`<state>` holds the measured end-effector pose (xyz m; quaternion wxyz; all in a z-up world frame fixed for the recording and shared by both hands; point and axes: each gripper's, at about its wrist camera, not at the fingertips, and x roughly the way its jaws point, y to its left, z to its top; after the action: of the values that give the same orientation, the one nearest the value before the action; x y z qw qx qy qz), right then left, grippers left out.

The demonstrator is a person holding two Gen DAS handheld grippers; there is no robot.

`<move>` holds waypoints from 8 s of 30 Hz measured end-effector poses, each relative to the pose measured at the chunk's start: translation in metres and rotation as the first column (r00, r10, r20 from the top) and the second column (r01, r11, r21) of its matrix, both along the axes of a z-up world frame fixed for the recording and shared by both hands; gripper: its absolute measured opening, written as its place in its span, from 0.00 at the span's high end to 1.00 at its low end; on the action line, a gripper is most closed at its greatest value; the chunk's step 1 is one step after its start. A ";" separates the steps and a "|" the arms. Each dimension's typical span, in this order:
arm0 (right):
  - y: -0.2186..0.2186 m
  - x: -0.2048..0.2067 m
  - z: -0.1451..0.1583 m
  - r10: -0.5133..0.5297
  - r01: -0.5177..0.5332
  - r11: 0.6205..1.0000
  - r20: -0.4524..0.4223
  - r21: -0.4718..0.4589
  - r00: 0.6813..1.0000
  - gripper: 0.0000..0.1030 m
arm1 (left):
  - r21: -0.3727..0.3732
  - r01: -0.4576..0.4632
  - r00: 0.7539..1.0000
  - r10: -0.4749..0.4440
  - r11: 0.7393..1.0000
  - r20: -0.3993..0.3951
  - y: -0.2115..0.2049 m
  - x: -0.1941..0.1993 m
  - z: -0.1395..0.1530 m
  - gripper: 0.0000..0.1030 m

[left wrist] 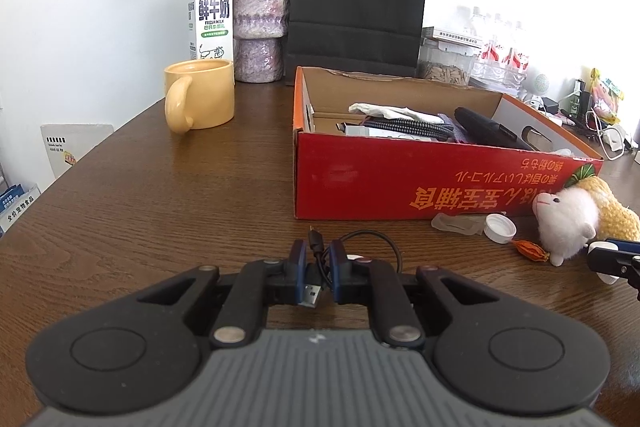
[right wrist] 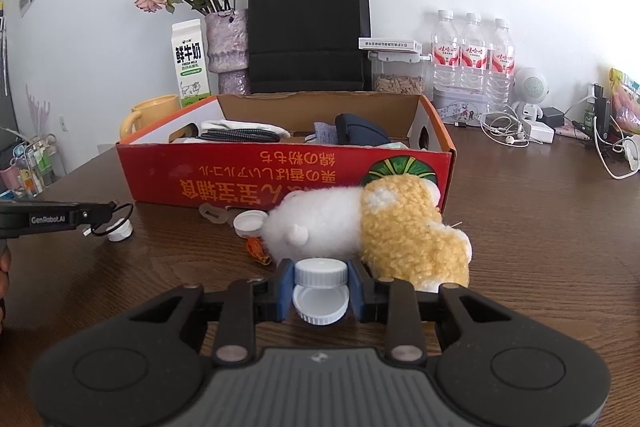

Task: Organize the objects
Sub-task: 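Grasp the stacked white caps with the right tool while the left tool grasps the black USB cable, then carry caps and USB cable into the box while both tools open to release, then withdraw both open tools from the box back toward the plush toy, then grasp the yellow-white plush with the right tool while the left tool grasps the white clip, then carry plush and white clip into the box while both tools open to release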

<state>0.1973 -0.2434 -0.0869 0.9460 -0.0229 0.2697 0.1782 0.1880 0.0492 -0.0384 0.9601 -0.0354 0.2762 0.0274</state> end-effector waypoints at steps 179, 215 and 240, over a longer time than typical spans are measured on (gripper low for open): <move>-0.030 0.005 0.013 -0.001 0.000 1.000 0.104 0.008 0.995 0.54 | 0.057 0.106 0.994 -0.105 0.993 -0.023 -0.033 0.003 0.009 0.75; 0.037 0.111 0.082 0.012 -0.021 0.999 0.217 0.039 0.976 0.54 | 0.034 0.086 0.969 -0.092 0.996 0.230 -0.070 0.092 0.098 0.75; 0.026 0.165 0.048 -0.061 0.056 0.998 0.153 0.040 0.986 0.00 | 0.044 0.006 0.985 -0.014 0.999 0.175 -0.063 0.148 0.069 0.00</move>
<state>0.3618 -0.2178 -0.0388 0.9692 -0.0118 0.1929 0.1528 0.3359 -0.0140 0.0302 0.9813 -0.0156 0.1904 0.0254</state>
